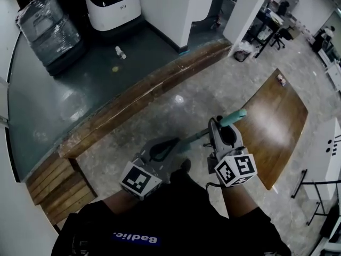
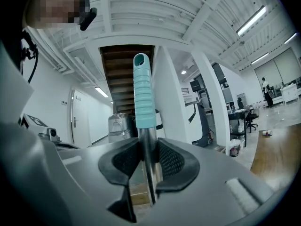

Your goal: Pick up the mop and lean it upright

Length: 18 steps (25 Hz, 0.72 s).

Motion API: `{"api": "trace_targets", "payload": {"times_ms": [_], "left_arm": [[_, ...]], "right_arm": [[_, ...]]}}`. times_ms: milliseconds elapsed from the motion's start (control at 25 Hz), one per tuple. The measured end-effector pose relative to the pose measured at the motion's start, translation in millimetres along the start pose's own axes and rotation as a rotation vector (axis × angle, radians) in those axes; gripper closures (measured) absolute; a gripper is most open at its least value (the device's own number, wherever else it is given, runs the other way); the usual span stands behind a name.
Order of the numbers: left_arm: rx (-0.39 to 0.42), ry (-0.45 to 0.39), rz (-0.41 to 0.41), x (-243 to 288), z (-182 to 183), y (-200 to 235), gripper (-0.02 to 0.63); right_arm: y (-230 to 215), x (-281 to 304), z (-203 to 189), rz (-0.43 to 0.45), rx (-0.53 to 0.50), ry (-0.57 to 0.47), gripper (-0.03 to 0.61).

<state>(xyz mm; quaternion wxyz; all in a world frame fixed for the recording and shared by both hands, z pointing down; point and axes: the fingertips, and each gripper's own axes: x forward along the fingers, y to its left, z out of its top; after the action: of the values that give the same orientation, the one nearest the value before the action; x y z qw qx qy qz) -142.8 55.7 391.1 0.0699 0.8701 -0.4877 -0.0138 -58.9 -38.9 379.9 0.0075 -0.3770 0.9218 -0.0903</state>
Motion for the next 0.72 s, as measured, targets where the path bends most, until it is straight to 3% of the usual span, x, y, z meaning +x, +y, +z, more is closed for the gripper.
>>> {"api": "trace_targets", "payload": {"times_ms": [120,240,720], "left_arm": [[0.002,0.028,0.020,6,-6,10,0.594],[0.007,-0.007,0.027,21,5,18,0.594],[0.027,0.014,0.129,100,23,80,0.594]], "right_arm": [[3,16,-4,0.036,0.006,0.002,0.472],[1,33,-6,0.072,0.015,0.015,0.471],[-29,115,4,0.239,0.042,0.043,0.471]]}}
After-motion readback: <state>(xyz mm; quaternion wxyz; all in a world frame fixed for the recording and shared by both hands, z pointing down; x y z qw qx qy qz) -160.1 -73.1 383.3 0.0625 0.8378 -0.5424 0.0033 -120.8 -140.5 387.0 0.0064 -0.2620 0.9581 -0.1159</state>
